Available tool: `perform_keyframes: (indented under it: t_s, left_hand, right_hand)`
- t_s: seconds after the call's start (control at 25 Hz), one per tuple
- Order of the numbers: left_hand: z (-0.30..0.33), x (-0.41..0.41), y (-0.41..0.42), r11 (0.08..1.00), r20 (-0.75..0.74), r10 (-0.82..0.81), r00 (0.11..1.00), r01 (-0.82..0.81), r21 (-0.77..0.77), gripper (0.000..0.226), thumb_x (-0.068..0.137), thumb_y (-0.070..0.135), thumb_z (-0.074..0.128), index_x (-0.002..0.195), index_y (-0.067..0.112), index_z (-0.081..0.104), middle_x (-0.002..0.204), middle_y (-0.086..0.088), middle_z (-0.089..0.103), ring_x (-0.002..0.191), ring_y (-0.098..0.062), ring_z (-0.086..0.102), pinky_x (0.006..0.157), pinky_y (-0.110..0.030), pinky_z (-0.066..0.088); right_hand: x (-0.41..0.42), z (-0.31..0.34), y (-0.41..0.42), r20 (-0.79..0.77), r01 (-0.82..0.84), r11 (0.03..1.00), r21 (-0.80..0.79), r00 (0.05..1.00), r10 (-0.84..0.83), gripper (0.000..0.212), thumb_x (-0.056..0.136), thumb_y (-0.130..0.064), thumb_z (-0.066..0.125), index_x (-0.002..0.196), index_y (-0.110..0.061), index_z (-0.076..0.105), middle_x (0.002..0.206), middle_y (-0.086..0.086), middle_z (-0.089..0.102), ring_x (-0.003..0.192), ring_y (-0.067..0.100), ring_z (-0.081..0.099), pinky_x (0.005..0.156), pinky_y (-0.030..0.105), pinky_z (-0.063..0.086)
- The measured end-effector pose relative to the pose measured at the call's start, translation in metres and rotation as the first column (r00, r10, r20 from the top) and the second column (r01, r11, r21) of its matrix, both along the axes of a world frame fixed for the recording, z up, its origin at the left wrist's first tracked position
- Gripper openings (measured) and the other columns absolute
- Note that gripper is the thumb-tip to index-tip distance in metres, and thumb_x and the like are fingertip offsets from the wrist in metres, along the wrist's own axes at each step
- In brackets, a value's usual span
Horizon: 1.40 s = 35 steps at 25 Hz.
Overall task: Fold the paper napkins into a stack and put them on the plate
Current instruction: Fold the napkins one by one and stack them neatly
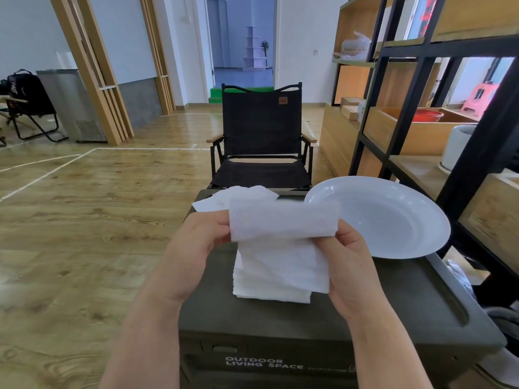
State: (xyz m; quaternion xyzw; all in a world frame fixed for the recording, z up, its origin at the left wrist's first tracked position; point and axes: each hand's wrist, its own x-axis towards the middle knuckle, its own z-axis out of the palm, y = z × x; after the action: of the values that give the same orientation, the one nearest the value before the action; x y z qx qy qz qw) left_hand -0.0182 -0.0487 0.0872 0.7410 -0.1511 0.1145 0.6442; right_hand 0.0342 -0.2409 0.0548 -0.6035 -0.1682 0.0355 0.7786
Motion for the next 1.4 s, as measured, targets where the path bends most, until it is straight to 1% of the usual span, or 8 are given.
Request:
perform_keyframes:
  t_s: [0.2,0.32,0.56,0.8,0.96,1.08,1.28,1.4]
  left_hand:
    - [-0.007,0.009,-0.007,0.961,-0.066,0.277,0.959,-0.277,0.007,0.028,0.074,0.060,0.066,0.095,0.044,0.073,0.084,0.001,0.077,0.087,-0.009,0.070,0.079,-0.029,0.047]
    - [-0.013,0.014,-0.008,0.955,-0.197,0.295,0.935,-0.285,0.080,0.022,0.073,0.048,0.072,0.095,0.044,0.074,0.080,0.004,0.077,0.083,-0.005,0.071,0.081,-0.028,0.051]
    - [-0.027,0.026,-0.011,0.904,-0.276,0.382,0.882,-0.419,-0.088,0.007,0.082,0.029,0.071,0.081,0.027,0.078,0.082,0.005,0.078,0.077,-0.005,0.070,0.073,-0.025,0.048]
    - [-0.035,0.033,-0.011,0.929,-0.420,0.311,0.853,-0.366,-0.055,0.026,0.086,0.041,0.064,0.089,0.018,0.077,0.086,0.003,0.077,0.077,-0.010,0.071,0.073,-0.028,0.052]
    - [-0.044,0.036,-0.011,0.881,-0.361,0.412,0.837,-0.466,-0.076,0.034,0.089,0.030,0.064,0.088,-0.004,0.067,0.085,-0.014,0.072,0.073,-0.016,0.061,0.073,-0.032,0.045]
    - [-0.045,0.041,-0.014,0.840,-0.266,0.501,0.824,-0.537,-0.080,0.027,0.091,0.030,0.061,0.082,0.006,0.069,0.081,-0.009,0.071,0.073,-0.012,0.060,0.068,-0.027,0.044]
    - [-0.054,0.051,-0.014,0.726,-0.160,0.682,0.714,-0.634,0.265,0.025,0.088,0.037,0.062,0.065,0.026,0.063,0.067,0.009,0.062,0.070,-0.013,0.059,0.063,-0.029,0.045]
    - [-0.068,0.051,-0.011,0.647,-0.166,0.734,0.659,-0.603,0.467,0.021,0.086,0.043,0.061,0.087,0.023,0.067,0.080,0.011,0.064,0.075,-0.011,0.061,0.059,-0.025,0.041]
  right_hand:
    - [0.000,0.000,-0.002,0.034,0.003,1.000,0.009,0.999,-0.004,0.047,0.091,0.000,0.051,0.061,-0.033,0.066,0.080,-0.018,0.065,0.087,0.019,0.063,0.056,0.028,0.055]
    - [0.000,0.002,-0.001,0.058,0.040,0.999,-0.016,0.998,-0.039,0.043,0.090,-0.003,0.056,0.066,-0.037,0.069,0.081,-0.021,0.066,0.088,0.019,0.065,0.060,0.029,0.057]
    - [0.010,-0.004,0.005,-0.142,0.160,0.984,-0.082,0.975,-0.171,0.012,0.092,-0.043,0.053,0.099,-0.049,0.061,0.106,-0.012,0.065,0.102,0.015,0.062,0.088,0.045,0.054]
    - [0.014,-0.009,0.010,-0.071,0.280,0.946,-0.161,0.953,-0.294,0.030,0.085,-0.027,0.068,0.101,-0.048,0.053,0.077,-0.025,0.067,0.084,0.008,0.063,0.061,0.016,0.050]
    - [0.017,-0.015,0.011,-0.078,0.323,0.934,-0.152,0.938,-0.337,0.029,0.083,-0.027,0.070,0.100,-0.044,0.053,0.074,-0.027,0.067,0.081,0.009,0.065,0.067,0.024,0.053]
    - [0.019,-0.018,0.012,-0.029,0.343,0.911,-0.230,0.933,-0.359,0.029,0.082,-0.025,0.072,0.094,-0.043,0.052,0.070,-0.026,0.068,0.076,0.006,0.066,0.064,0.022,0.050]
    - [0.025,-0.028,0.013,0.091,0.433,0.822,-0.370,0.898,-0.431,0.033,0.081,-0.023,0.072,0.096,-0.040,0.049,0.075,-0.010,0.068,0.073,0.005,0.063,0.060,0.014,0.041]
    - [0.027,-0.039,0.011,0.123,0.390,0.751,-0.533,0.914,-0.387,0.034,0.081,-0.022,0.072,0.101,-0.036,0.048,0.077,-0.010,0.066,0.072,0.004,0.061,0.057,0.013,0.040]
